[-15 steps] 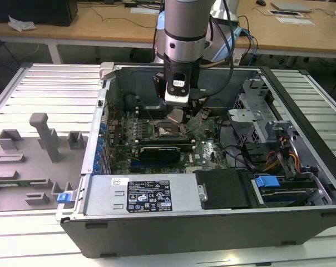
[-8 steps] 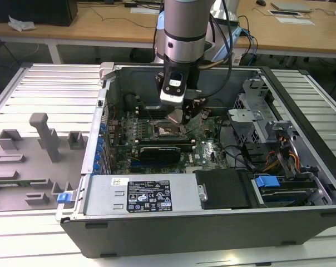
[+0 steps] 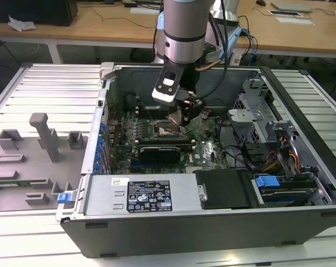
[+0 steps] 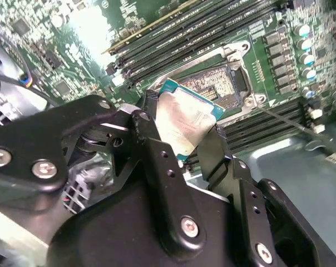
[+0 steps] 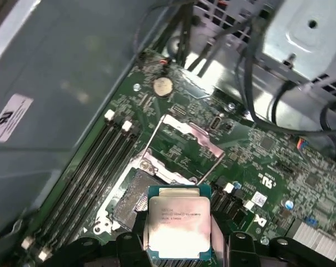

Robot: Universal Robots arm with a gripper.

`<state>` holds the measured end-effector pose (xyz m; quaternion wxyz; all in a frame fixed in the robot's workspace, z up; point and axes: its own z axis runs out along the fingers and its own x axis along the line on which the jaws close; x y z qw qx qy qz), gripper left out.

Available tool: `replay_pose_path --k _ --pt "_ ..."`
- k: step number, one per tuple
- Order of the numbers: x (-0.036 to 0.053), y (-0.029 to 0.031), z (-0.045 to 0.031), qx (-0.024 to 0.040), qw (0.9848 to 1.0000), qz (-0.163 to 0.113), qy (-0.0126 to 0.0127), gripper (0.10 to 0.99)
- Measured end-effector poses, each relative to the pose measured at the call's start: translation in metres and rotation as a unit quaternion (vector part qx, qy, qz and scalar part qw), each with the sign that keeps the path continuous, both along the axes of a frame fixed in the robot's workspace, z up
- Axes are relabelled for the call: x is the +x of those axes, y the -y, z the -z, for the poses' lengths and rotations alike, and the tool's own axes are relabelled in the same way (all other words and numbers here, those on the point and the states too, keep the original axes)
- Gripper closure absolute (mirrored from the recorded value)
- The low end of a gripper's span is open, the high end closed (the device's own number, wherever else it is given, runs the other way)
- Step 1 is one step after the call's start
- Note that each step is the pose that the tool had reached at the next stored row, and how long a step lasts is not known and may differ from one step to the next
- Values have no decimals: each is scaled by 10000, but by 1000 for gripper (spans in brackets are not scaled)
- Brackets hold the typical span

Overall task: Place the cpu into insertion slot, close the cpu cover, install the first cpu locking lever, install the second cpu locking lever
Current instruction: 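Place the cpu into insertion slot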

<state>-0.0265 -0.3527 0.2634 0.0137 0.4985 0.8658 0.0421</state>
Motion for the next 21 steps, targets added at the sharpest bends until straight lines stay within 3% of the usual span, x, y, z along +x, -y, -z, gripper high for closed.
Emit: replay_pose_path --k 3,6,9,12,15,16,17,20,21 --pt "0 0 12 0 9994 354 0 553" --pt "0 0 28 -1 9970 777 0 553" --pt "0 0 47 -1 9924 1227 0 553" --pt "0 0 58 -1 9890 1476 0 553" --pt "0 0 75 -1 9823 1873 0 553" --pt "0 0 82 -1 9787 2053 0 553" --pt "0 0 87 -1 9763 2166 0 553" --pt "0 0 97 -1 9702 2423 0 553" --pt "0 0 102 -2 9669 2553 0 553"
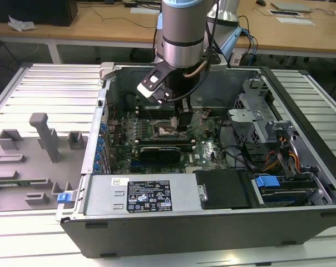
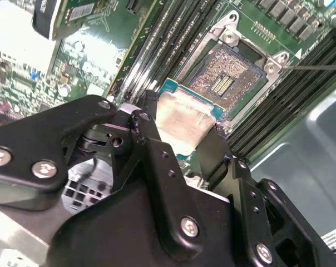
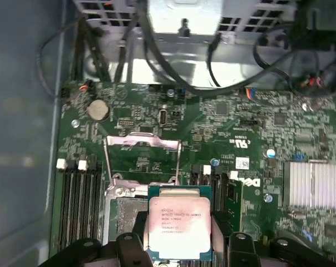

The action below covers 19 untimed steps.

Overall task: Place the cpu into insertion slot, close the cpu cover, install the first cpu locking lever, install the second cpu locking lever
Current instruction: 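Place the cpu into insertion slot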

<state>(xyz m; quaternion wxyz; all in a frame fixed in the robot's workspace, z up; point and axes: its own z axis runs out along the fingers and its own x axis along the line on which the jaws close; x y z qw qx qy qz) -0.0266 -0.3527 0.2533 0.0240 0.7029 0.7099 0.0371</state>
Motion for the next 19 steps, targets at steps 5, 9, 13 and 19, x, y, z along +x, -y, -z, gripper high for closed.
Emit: replay_pose_path --k 5,9,13,19 --pt "-1 0 20 1 9991 421 1 553" --pt "-36 -26 63 0 9991 424 1 553" --pt "-61 -69 88 0 9996 281 1 553" --pt "-143 -173 136 1 9999 135 0 553"
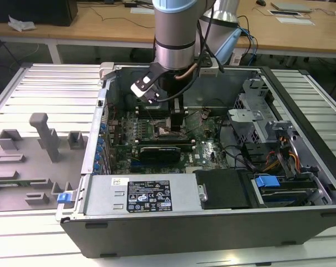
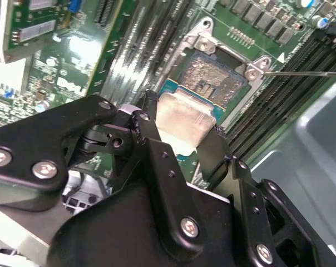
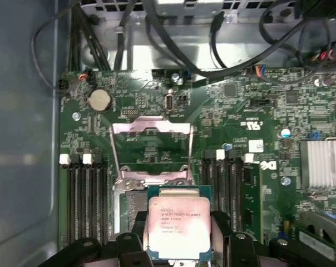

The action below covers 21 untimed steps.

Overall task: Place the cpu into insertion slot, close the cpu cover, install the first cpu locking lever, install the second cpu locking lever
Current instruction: 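Place the cpu into insertion slot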

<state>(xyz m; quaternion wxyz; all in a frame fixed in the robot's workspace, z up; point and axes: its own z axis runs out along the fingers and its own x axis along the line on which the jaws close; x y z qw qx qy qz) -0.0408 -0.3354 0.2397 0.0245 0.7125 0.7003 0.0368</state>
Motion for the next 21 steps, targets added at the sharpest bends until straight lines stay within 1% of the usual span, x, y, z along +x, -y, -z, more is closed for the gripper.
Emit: replay_pose_path --k 1,3,4,10,17,21 --pt "-15 -34 13 0 10000 -15 0 553" --pt "-29 -54 32 0 10000 -27 0 553" --pt "-39 -65 61 0 10000 -44 -1 553" --pt "-86 -76 145 0 9999 -162 -15 553" --pt "-105 -90 242 0 9999 -162 -29 553" --pt "-105 -99 272 1 9999 -127 -30 553"
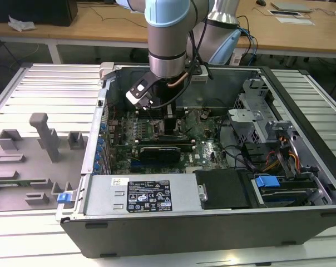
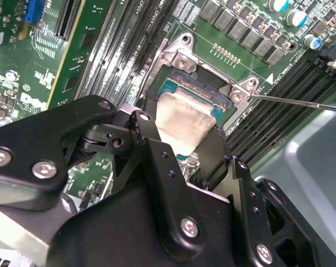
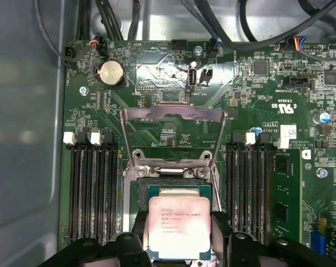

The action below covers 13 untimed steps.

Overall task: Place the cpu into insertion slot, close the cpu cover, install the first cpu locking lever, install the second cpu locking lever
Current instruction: 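Place the cpu into insertion slot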

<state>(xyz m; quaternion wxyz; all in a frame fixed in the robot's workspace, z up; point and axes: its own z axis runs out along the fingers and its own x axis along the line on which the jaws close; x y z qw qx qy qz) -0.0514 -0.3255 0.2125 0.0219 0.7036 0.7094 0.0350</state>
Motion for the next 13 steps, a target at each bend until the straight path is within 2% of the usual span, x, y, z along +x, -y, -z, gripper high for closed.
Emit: replay_pose_path --k 5,13 --pt "0 -39 45 0 10000 60 -2 553" --pt "-1 -55 123 0 9999 108 -8 553"
